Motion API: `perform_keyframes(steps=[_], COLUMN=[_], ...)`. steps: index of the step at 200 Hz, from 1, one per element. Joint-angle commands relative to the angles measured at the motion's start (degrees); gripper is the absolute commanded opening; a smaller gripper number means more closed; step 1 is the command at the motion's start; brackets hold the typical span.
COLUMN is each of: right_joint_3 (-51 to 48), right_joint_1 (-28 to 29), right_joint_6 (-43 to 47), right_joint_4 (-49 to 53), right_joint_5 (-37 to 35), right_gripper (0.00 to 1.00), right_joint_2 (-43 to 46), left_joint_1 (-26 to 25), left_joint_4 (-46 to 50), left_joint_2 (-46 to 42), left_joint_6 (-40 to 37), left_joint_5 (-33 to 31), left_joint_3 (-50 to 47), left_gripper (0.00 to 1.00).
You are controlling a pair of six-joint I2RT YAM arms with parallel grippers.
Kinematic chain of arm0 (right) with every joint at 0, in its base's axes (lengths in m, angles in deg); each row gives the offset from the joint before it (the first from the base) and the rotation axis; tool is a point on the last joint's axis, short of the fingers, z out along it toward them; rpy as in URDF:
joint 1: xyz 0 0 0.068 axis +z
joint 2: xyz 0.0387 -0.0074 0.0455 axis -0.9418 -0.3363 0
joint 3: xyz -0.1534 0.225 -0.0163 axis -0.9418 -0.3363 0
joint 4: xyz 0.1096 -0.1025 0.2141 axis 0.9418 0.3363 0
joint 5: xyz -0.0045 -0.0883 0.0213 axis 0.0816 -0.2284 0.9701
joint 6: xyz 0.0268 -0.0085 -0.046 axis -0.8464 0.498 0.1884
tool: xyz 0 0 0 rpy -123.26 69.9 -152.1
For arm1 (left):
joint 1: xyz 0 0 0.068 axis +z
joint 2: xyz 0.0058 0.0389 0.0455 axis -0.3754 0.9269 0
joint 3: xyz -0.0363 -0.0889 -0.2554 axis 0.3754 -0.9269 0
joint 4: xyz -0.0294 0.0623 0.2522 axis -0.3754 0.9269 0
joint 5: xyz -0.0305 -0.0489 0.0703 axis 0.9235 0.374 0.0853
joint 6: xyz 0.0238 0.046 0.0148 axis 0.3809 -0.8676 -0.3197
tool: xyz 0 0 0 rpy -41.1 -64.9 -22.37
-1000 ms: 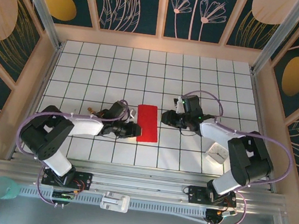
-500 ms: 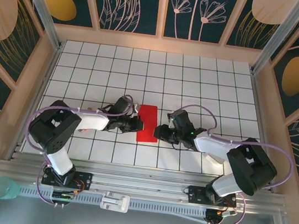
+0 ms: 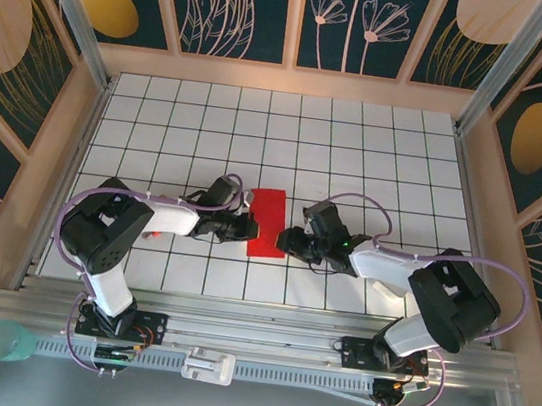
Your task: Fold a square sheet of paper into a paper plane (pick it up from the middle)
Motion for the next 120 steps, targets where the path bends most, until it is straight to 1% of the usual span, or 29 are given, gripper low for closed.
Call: perform_keyframes(steps=[1, 39, 47, 64, 79, 95, 120], right_joint_3=[-1.22, -1.27, -1.07, -0.66, -0.65, -0.82, -0.91], right_joint_1=[0.89, 1.67, 1.57, 1.41, 1.29, 1.22, 1.14], right_joint_6=[-2.28, -2.34, -2.02, -1.20, -0.89, -0.86, -0.88], right_joint_4=[-1.87, -2.16, -1.53, -0.41, -0.07, -0.18, -0.31], right_joint_5=[-0.04, -0.59, -1.20, -2.10, -2.40, -2.67, -2.85], right_gripper=[0.38, 0.38, 0.38, 0.38, 0.38, 0.38, 0.38], right_joint_2=[-1.34, -1.39, -1.02, -0.07, 0.51, 0.82, 0.92], left_joint_1=[0.01, 0.07, 0.09, 0.25, 1.26, 3.26, 5.71], left_joint_4=[2.30, 1.80, 1.11, -0.72, -2.80, -4.23, -2.06], left_joint_2=[1.72, 0.79, -0.01, -2.07, -4.55, -4.68, -1.93], left_joint_6=[-1.27, -0.62, 0.06, 1.65, 3.02, 3.56, 1.78], left_joint_5=[-0.21, 0.63, 1.44, 2.87, 3.71, 3.78, 3.66], left_joint_3=[-1.67, -1.34, -0.82, 0.65, 1.74, 2.63, 5.76], left_gripper=[0.00, 0.00, 0.03, 0.13, 0.16, 0.15, 0.06])
